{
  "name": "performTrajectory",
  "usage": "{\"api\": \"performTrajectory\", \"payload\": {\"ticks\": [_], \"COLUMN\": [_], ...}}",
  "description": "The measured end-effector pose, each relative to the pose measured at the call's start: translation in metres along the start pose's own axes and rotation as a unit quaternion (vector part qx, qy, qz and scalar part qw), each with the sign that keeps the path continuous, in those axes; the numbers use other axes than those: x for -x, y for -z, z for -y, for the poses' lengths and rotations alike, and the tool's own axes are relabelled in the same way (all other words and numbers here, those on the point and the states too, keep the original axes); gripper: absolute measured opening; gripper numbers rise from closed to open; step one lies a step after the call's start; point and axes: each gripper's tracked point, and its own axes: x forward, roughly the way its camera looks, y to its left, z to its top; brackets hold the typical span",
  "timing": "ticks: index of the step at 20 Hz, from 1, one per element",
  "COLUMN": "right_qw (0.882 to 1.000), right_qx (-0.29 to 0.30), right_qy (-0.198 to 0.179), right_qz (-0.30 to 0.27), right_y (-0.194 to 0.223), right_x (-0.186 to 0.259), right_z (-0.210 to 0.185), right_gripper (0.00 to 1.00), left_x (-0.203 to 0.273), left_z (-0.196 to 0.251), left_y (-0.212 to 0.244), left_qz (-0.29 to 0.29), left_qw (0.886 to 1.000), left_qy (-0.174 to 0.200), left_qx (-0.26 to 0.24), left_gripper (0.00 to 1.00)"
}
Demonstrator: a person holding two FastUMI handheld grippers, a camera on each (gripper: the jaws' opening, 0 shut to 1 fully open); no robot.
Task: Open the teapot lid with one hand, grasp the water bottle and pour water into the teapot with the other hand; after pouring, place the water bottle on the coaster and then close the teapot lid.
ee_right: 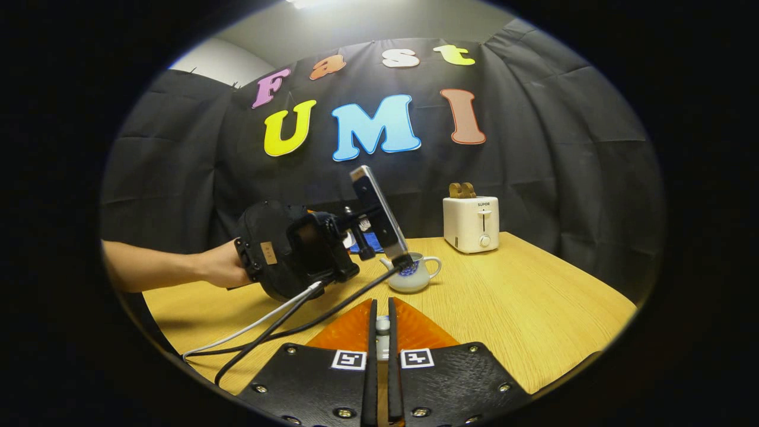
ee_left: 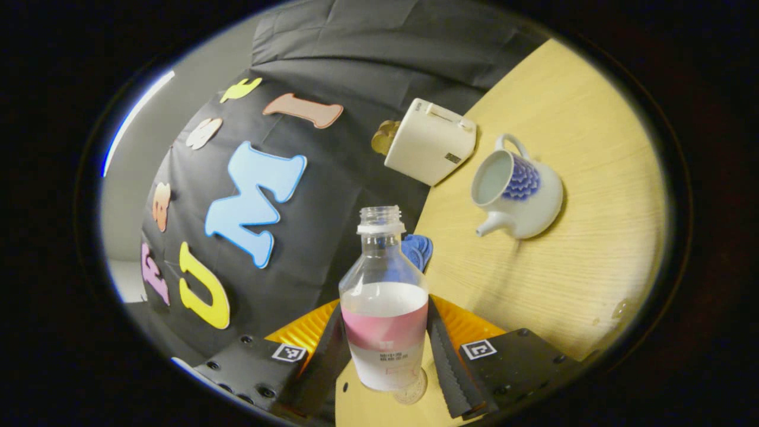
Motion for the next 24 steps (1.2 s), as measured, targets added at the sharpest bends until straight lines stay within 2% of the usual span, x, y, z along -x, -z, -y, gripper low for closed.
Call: {"api": "performTrajectory", "payload": {"ticks": [4, 10, 17, 24], "right_qw": [1.000, 1.000, 1.000, 1.000], "right_qx": [-0.007, -0.004, -0.006, -0.009], "right_qy": [-0.001, 0.001, 0.005, 0.002], "right_qz": [-0.003, -0.008, -0.012, -0.011], "right_y": [0.000, 0.002, 0.003, 0.003], "right_x": [0.000, 0.000, 0.004, 0.004], "right_z": [0.003, 0.005, 0.010, 0.010], "right_gripper": [0.07, 0.07, 0.07, 0.07], "left_x": [-0.004, -0.007, -0.007, -0.007], "left_z": [0.005, 0.015, 0.018, 0.021], "left_y": [-0.007, -0.018, -0.029, -0.040], "left_qz": [-0.005, 0.002, 0.005, 0.001], "left_qw": [0.998, 0.993, 0.983, 0.969], "left_qy": [0.009, 0.019, 0.019, 0.038], "left_qx": [-0.063, -0.112, -0.183, -0.245], "left_gripper": [0.85, 0.85, 0.85, 0.85]}}
